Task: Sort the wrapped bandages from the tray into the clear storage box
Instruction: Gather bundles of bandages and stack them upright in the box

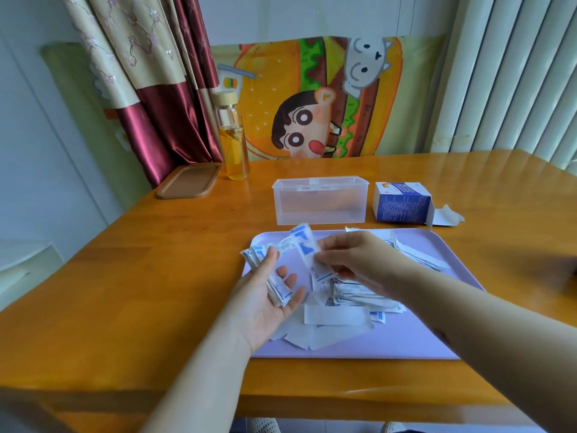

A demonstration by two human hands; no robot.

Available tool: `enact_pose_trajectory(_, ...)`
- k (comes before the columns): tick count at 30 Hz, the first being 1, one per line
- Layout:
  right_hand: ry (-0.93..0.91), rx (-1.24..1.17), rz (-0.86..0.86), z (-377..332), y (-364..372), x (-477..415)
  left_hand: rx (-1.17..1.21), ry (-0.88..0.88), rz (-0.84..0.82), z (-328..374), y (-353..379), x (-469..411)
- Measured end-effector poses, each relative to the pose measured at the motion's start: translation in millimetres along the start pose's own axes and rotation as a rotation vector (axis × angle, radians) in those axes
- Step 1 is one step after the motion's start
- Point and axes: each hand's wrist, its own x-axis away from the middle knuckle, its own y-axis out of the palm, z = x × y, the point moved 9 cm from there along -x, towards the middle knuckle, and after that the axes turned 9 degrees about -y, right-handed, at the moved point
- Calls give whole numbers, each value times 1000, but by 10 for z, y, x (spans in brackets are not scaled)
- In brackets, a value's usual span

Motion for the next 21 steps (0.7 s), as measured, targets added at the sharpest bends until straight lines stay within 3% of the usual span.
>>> enact_pose_trajectory(2,-13,-4,-35,-12,137,45,-64,-24,-77,-88,150,6)
enact_pose_trajectory(8,-307,503,-73,-344,215,179,-73,-32,-78,-133,223,7)
enact_pose_trajectory(11,-506,792,-242,-447,320,257,-77,-75,-87,-140,244,25)
enact_pose_trajectory(14,-551,994,-356,-393,462,303,-286,-94,-167,-195,400,67)
enact_pose_trajectory(21,-594,902,-374,-471,457,295,-561,3,-265,-142,581,189)
